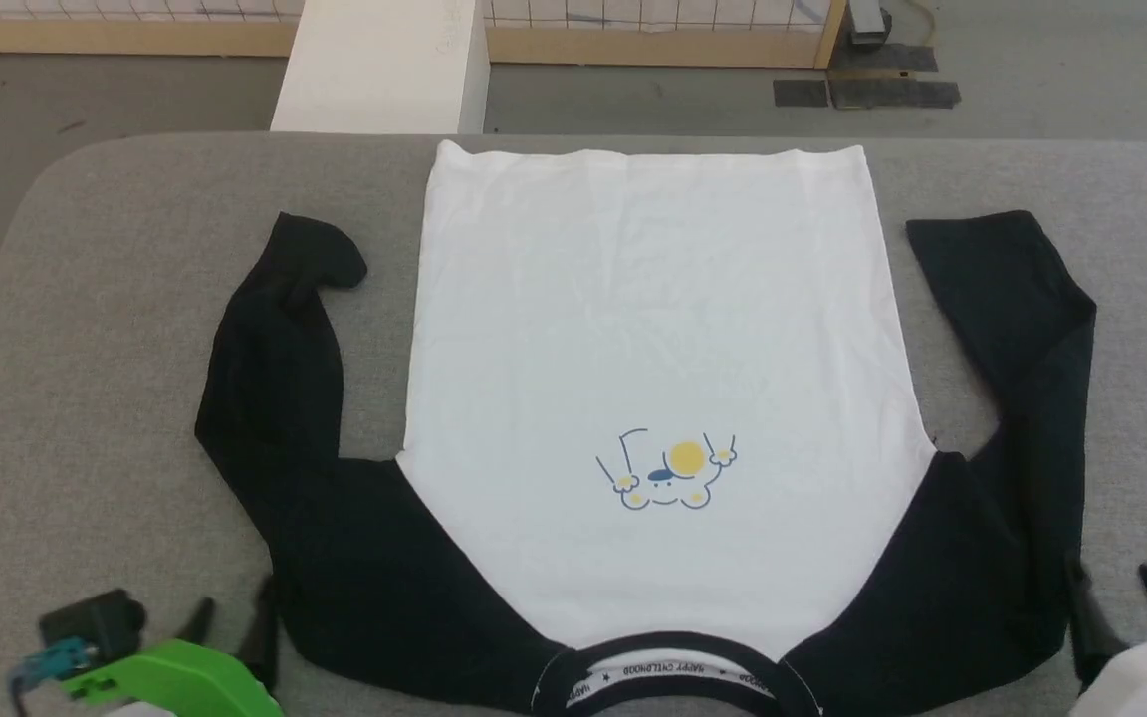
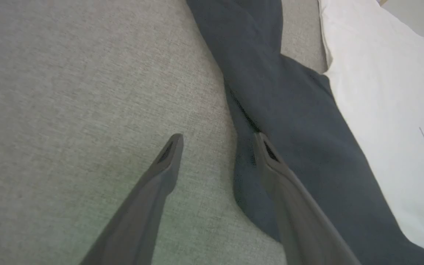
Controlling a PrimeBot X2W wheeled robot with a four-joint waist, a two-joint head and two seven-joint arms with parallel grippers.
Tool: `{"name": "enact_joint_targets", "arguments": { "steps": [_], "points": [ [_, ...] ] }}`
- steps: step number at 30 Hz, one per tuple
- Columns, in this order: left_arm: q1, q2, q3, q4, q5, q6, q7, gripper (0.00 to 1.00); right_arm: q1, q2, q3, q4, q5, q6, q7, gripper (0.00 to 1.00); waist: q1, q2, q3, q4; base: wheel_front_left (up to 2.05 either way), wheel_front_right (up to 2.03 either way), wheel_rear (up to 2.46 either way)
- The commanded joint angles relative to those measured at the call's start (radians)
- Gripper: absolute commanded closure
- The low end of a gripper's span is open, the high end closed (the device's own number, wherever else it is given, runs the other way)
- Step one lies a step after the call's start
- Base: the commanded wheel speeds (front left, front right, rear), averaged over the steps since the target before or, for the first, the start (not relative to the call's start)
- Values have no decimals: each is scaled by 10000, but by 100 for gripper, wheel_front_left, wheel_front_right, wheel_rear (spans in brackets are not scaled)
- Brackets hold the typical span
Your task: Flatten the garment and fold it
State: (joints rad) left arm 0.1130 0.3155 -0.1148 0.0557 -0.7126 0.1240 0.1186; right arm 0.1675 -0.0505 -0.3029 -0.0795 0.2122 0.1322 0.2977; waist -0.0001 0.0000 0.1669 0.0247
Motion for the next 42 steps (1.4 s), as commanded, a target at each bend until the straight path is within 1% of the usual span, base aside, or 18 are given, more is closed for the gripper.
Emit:
{"name": "enact_joint_targets", "arguments": {
  "steps": [1,4,6,7,9,11,13,18,20,22,24,26,29,32,34,36,38,42],
  "points": [
    [69,211,141,-215,178,84,-185,0,87,2,-42,-250,-1,-15,-493,0,1,0,-13,-79,0,0,0],
    [-5,600,466,-654,521,187,-620,0,69,2,117,-733,-115,-15,-1703,0,1,0,62,-227,0,0,0],
    [-220,924,644,-922,789,178,-888,0,-35,2,374,-961,-267,-15,-2427,0,1,0,215,-357,0,0,0],
    [-943,1466,768,-1189,1076,-135,-1143,0,-387,-84,985,-1229,-416,-15,-3234,0,1,0,617,-547,0,0,0],
    [-1657,1867,738,-1145,1277,-394,-1134,0,-706,-225,1420,-1350,-450,-15,-3579,0,1,0,968,-643,0,0,0],
    [-2513,2285,639,-917,1502,-655,-999,0,-1046,-385,1802,-1417,-473,-15,-3813,0,1,0,1390,-730,0,0,0],
    [-3412,2604,444,-649,1765,-807,-723,0,-1432,-421,2088,-1469,-506,-15,-3910,0,1,0,1785,-818,0,0,0],
    [-5530,3113,10,251,2086,-1130,239,0,-2175,-492,2654,-1426,-522,-15,-4013,0,1,0,2704,-1130,0,0,0],
    [-6313,3241,-125,627,2034,-1336,688,0,-2444,-550,2842,-1372,-460,-15,-4094,0,1,0,3065,-1306,0,0,0],
    [-7064,3310,-152,1017,1699,-1609,1257,0,-2730,-588,3035,-1334,-382,-15,-4147,0,1,0,3419,-1521,0,0,0],
    [-7611,3469,-69,1321,1585,-1606,1662,0,-2928,-624,3162,-1321,-385,-15,-4134,0,1,0,3666,-1681,0,0,0],
    [-8057,3625,-90,1644,1421,-1618,2363,0,-3110,-649,3268,-1321,-408,-15,-4153,0,1,0,3879,-1823,0,0,0],
    [-8616,3673,-29,1872,977,-1494,3452,0,-3291,-629,3385,-1353,-382,-15,-4212,0,1,0,4162,-1989,0,0,0],
    [-8890,3789,12,1979,689,-1197,4509,0,-3416,-583,3521,-1331,-368,-15,-4278,0,1,0,4361,-2124,0,0,0],
    [-8913,3945,-28,2031,746,-858,5129,0,-3469,-555,3606,-1295,-350,-15,-4305,0,1,0,4437,-2189,0,0,0],
    [-8842,4188,-86,2067,973,-308,5829,0,-3519,-524,3682,-1251,-334,-15,-4343,0,1,0,4505,-2250,0,0,0],
    [-8726,4393,-133,2011,1199,151,6332,0,-3558,-496,3731,-1209,-301,-15,-4366,0,1,0,4550,-2287,0,0,0],
    [-8385,4633,-133,1781,1386,812,7066,0,-3641,-466,3825,-1125,-250,-15,-4385,0,1,0,4610,-2326,0,0,0]
  ]
}}
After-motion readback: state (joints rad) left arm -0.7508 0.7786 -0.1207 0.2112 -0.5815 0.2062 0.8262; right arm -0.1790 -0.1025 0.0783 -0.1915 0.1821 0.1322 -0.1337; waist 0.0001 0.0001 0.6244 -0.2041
